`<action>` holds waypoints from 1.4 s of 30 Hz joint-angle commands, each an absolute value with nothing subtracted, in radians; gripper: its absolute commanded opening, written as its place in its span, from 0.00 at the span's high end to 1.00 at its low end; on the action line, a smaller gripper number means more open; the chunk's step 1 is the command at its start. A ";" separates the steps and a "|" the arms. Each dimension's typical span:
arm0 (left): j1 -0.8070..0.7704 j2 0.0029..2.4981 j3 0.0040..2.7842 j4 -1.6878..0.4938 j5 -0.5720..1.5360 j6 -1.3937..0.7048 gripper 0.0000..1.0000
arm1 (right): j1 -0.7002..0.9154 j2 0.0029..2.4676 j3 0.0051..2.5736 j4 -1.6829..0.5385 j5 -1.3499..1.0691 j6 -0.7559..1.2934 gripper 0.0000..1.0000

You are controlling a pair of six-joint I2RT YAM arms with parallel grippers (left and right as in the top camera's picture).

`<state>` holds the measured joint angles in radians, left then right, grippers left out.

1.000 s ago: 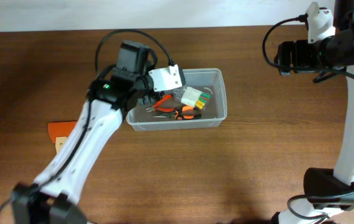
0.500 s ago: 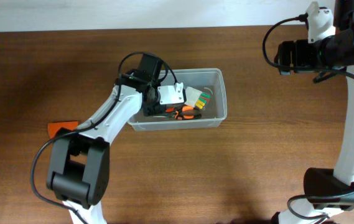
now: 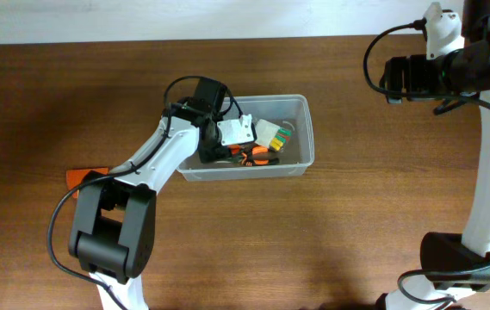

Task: Pack container
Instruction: 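Release the socket rail and move the left gripper to the scraper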

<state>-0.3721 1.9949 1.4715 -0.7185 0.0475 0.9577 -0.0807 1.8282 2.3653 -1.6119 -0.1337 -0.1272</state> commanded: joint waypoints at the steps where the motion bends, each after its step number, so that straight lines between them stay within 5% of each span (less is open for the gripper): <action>1: -0.366 1.940 1.581 -0.771 -0.064 0.806 0.36 | -0.080 1.837 2.359 -1.608 -0.147 -0.122 0.01; 6: -0.363 1.831 1.811 -1.006 -0.165 0.562 0.07 | -0.080 1.837 2.359 -1.608 -0.147 -0.122 0.01; 18: -0.139 1.566 1.911 -1.557 -0.131 0.211 0.01 | -0.080 1.837 2.359 -1.608 -0.147 -0.122 0.01; 31: 0.180 1.124 1.444 -1.488 -0.074 0.109 0.01 | -0.080 1.837 2.359 -1.608 -0.147 -0.122 0.01; 42: 0.405 1.295 1.194 -1.129 -0.068 0.215 0.01 | -0.080 1.837 2.359 -1.608 -0.147 -0.122 0.02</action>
